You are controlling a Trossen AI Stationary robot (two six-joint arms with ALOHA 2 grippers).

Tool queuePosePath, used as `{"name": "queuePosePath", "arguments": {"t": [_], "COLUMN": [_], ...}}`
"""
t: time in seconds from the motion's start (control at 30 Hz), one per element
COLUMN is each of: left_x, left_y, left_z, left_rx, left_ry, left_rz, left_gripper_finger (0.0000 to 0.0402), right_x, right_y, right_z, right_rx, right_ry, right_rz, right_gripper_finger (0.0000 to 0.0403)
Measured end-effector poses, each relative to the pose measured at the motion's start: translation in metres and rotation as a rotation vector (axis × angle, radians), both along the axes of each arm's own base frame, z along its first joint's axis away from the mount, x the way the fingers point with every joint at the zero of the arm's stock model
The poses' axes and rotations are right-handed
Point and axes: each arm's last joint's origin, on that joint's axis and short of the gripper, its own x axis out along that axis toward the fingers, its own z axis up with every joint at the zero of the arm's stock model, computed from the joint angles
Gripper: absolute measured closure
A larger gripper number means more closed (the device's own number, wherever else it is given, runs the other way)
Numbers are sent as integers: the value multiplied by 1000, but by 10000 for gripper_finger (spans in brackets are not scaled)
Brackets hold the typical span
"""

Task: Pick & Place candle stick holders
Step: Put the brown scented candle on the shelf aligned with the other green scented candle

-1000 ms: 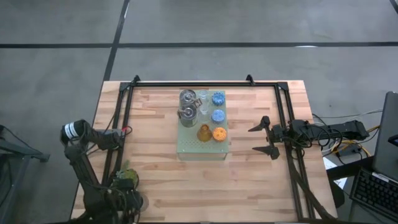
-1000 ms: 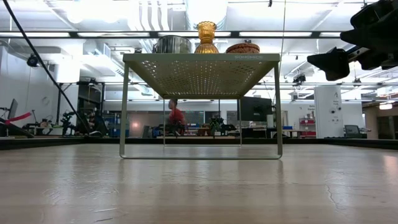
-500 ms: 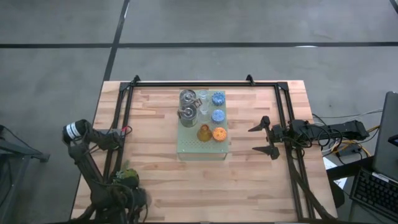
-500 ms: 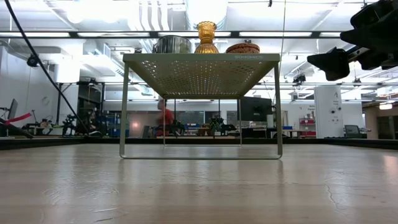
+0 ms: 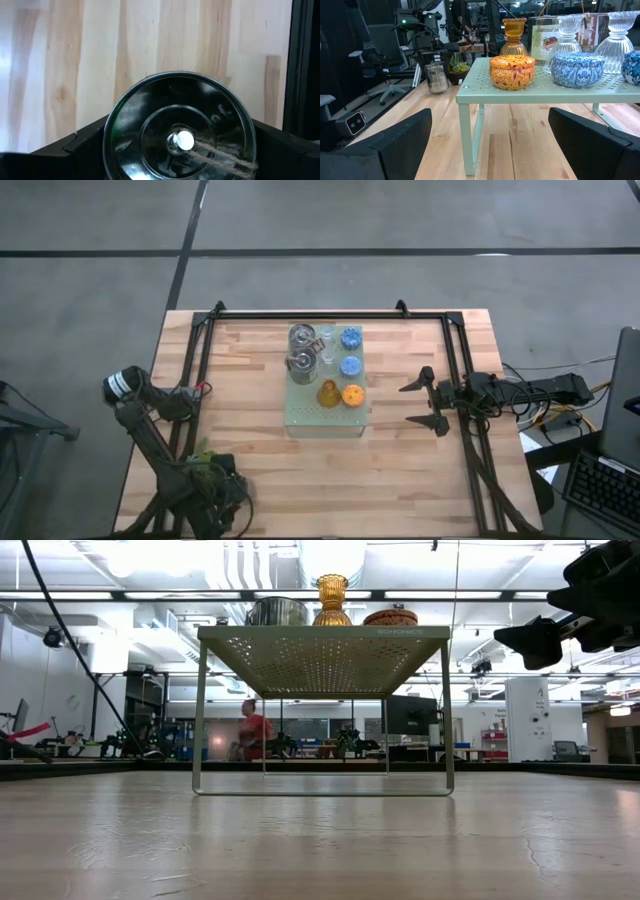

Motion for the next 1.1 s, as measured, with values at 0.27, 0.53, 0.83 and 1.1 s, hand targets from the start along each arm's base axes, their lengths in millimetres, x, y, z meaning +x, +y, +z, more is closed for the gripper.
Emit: {"name": "queuePosePath", "arguments": {"t": [0.27, 0.53, 0.83, 1.1], "left_x": [12, 19, 37, 63], "left_y": [16, 51, 119, 164], "left_z": [14, 46, 86, 116], "left_rx": [5, -23, -44, -111], "left_ry": [-26, -83, -205, -220], "left_rz": [-41, -38, 18, 36], "left_gripper_finger": [34, 34, 34, 34], "right_x": [0, 0, 0, 0], "right_y": [0, 0, 0, 0], "right_z": [0, 0, 0, 0], "right_rx": [0, 0, 0, 0], "right_ry": [0, 0, 0, 0], "right_rz": [-1, 0, 0, 0], "right_gripper_finger": [12, 12, 12, 12]}}
